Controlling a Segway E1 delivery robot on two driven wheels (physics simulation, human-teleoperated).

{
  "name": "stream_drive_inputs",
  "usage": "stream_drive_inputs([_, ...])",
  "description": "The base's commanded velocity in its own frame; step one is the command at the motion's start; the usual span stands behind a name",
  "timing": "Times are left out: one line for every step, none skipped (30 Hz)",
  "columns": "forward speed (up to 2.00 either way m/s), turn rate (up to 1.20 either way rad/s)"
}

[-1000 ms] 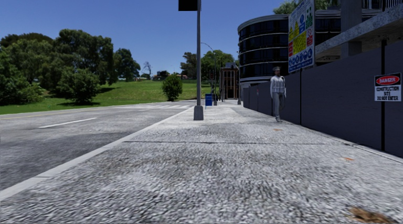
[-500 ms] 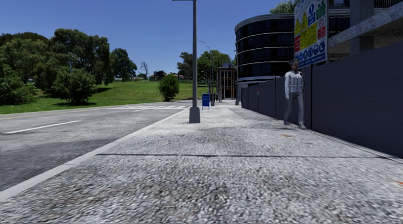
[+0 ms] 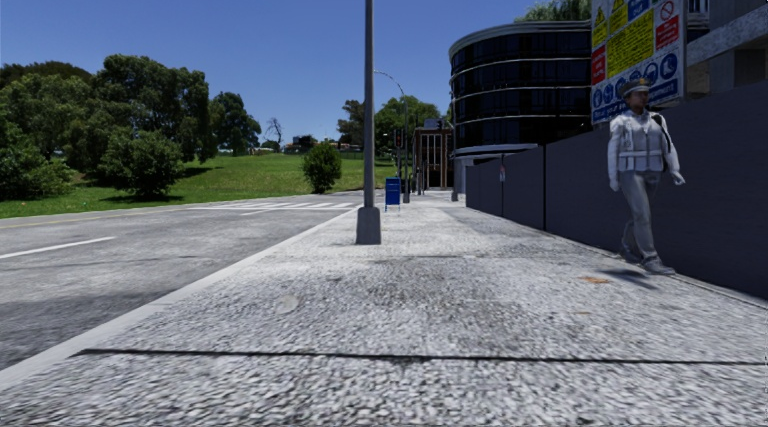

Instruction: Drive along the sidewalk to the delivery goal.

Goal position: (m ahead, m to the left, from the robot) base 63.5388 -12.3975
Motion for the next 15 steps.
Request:
stream_drive_inputs([2.00, 0.00])
stream_drive_inputs([2.00, -0.04])
stream_drive_inputs([2.00, -0.05])
stream_drive_inputs([2.00, -0.05])
stream_drive_inputs([2.00, -0.05])
stream_drive_inputs([2.00, -0.05])
stream_drive_inputs([2.00, -0.05])
stream_drive_inputs([2.00, -0.05])
stream_drive_inputs([2.00, -0.05])
stream_drive_inputs([2.00, -0.05])
stream_drive_inputs([2.00, -0.05])
stream_drive_inputs([2.00, -0.05])
stream_drive_inputs([2.00, -0.05])
stream_drive_inputs([2.00, -0.05])
stream_drive_inputs([2.00, -0.05])
